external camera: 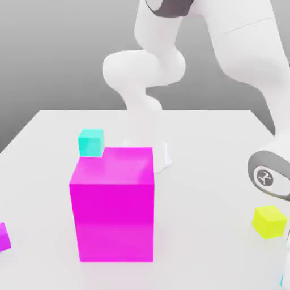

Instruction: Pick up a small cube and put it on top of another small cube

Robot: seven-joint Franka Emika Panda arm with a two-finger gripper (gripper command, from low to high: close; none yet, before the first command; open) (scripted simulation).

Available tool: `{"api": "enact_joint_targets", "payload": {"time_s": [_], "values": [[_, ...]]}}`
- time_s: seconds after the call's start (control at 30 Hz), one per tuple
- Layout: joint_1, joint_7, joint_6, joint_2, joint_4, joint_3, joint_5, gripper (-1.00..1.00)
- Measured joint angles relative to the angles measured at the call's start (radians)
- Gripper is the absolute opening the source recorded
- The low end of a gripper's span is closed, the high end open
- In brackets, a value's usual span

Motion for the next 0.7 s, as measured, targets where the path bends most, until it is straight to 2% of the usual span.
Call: {"api": "enact_joint_targets", "payload": {"time_s": [0.2,0.43,0.7], "values": [[-0.045,-0.023,-0.121,-0.171,-0.048,0.035,0.068,-1.00],[-0.141,0.134,-0.258,-0.428,-0.158,-0.063,0.153,-1.00],[-0.291,0.373,-0.418,-0.716,-0.285,-0.158,0.182,-1.00]]}}
